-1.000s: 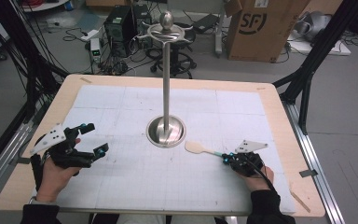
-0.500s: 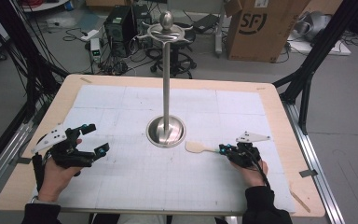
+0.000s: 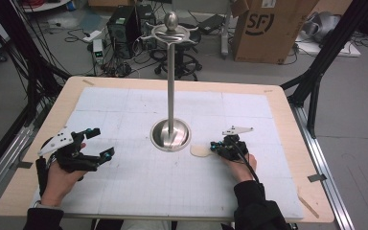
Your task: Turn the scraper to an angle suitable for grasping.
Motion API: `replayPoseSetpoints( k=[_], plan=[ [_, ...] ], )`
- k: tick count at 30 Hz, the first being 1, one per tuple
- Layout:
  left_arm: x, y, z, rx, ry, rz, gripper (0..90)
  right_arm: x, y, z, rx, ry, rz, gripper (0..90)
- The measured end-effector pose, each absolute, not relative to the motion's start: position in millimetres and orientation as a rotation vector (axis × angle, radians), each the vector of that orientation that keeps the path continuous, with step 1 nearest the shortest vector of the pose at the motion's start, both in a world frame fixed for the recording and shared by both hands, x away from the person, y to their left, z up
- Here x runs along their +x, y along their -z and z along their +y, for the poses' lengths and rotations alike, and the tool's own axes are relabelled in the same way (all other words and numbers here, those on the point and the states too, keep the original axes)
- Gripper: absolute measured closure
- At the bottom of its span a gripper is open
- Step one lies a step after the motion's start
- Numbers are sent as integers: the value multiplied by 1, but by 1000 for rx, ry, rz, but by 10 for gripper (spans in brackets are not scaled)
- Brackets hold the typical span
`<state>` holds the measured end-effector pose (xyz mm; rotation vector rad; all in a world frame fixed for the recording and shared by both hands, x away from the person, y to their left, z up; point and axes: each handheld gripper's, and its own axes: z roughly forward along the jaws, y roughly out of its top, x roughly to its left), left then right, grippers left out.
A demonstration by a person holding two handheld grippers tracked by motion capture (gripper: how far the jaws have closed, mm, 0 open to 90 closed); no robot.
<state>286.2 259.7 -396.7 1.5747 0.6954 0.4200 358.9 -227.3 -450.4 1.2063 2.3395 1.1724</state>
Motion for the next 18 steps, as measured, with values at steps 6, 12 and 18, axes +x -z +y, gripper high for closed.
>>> replayPoseSetpoints(
  k=[6,12,18],
  plan=[
    [286,398,258,1582,-424,700,38,352,449,-224,1165,-1165,2383,900],
    [286,399,257,1592,-426,702,38,335,451,-224,1101,-1214,2447,900],
    [286,401,256,1602,-426,703,38,307,448,-226,1006,-1197,2530,900]
  ],
)
